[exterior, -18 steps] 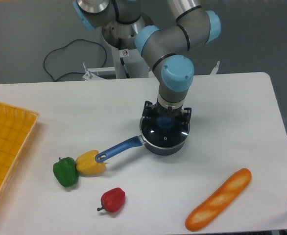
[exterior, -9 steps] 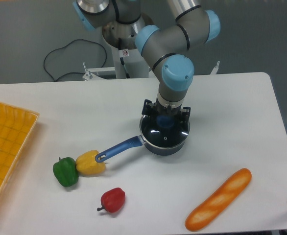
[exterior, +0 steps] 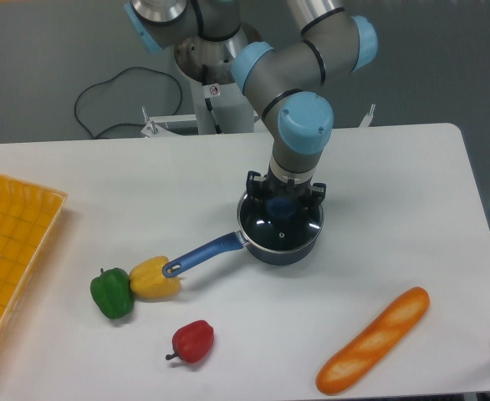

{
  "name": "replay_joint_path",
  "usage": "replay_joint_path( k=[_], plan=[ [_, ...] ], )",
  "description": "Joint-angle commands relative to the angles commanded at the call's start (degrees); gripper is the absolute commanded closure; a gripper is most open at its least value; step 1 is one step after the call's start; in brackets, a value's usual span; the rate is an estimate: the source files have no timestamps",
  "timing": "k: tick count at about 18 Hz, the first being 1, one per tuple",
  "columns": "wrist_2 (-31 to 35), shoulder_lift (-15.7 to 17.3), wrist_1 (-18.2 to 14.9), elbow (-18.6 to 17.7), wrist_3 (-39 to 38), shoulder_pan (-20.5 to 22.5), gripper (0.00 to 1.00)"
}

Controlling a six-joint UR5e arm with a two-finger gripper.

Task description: Open the lid

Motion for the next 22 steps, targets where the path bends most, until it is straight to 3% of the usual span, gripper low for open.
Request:
replay_joint_path(
  k=[12,17,22],
  plan=[
    [0.1,0.4,-0.8,0.9,0.1,0.2,0.45],
    [0.2,0.7,-8.8,6.0,0.1,0.7,0.45],
    [-0.9,0.8,-10.8,7.3,0.1,1.8,0.45]
  ],
)
